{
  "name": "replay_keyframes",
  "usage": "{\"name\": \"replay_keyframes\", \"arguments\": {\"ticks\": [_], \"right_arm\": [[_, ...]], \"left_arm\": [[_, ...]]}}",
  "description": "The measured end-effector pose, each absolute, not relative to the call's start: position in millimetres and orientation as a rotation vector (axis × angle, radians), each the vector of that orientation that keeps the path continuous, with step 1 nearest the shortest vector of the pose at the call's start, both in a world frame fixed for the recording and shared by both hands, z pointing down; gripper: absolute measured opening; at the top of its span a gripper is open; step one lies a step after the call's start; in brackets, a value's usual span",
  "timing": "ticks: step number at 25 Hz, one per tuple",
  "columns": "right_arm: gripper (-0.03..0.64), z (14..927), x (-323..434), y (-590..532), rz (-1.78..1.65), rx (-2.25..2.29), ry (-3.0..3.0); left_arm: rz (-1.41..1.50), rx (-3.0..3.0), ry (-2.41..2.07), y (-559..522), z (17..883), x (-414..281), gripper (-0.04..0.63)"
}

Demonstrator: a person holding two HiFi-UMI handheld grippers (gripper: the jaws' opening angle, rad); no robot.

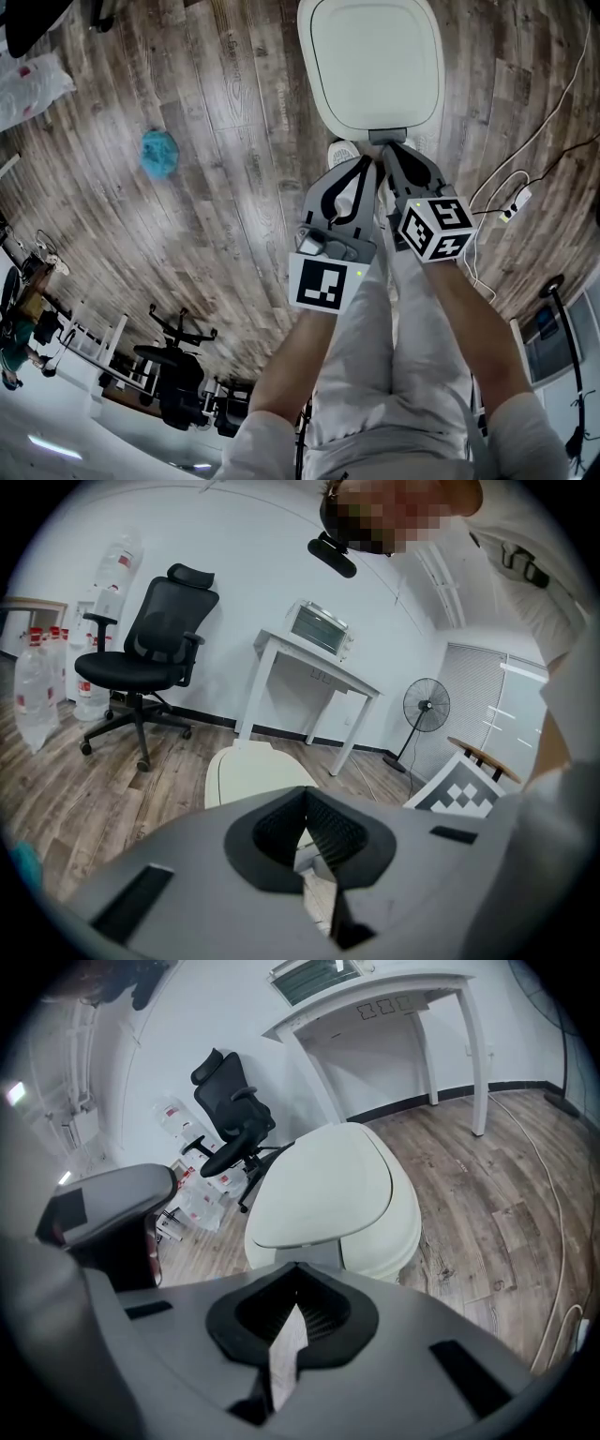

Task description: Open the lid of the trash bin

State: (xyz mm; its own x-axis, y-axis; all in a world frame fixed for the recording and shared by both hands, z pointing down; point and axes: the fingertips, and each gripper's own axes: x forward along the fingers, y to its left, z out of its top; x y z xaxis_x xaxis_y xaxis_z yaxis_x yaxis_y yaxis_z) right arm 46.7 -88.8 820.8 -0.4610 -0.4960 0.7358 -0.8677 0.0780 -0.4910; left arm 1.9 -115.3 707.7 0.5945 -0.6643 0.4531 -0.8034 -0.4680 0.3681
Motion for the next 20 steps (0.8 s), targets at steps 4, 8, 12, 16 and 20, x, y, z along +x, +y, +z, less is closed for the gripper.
{"name": "replay_keyframes", "arguments": {"ticks": [4,8,12,16,20], "right_arm": [[0.015,821.6,47.0,-86.9,1.343,1.355,-1.984],[0.015,821.9,47.0,-87.5,1.334,1.354,-1.99],[0.015,821.5,47.3,-87.5,1.332,1.359,-1.99],[0.015,822.2,46.6,-87.1,1.326,1.36,-1.999],[0.015,822.8,47.1,-88.1,1.344,1.366,-2.004]], "left_arm": [[0.332,2.275,-1.157,-114.4,707.6,2.2,-0.002],[0.334,2.281,-1.154,-116.6,708.0,1.8,-0.002],[0.328,2.283,-1.155,-117.3,708.7,3.2,-0.002],[0.335,2.283,-1.144,-116.7,712.0,5.0,-0.002],[0.335,2.29,-1.141,-118.9,713.2,7.9,-0.002]]}}
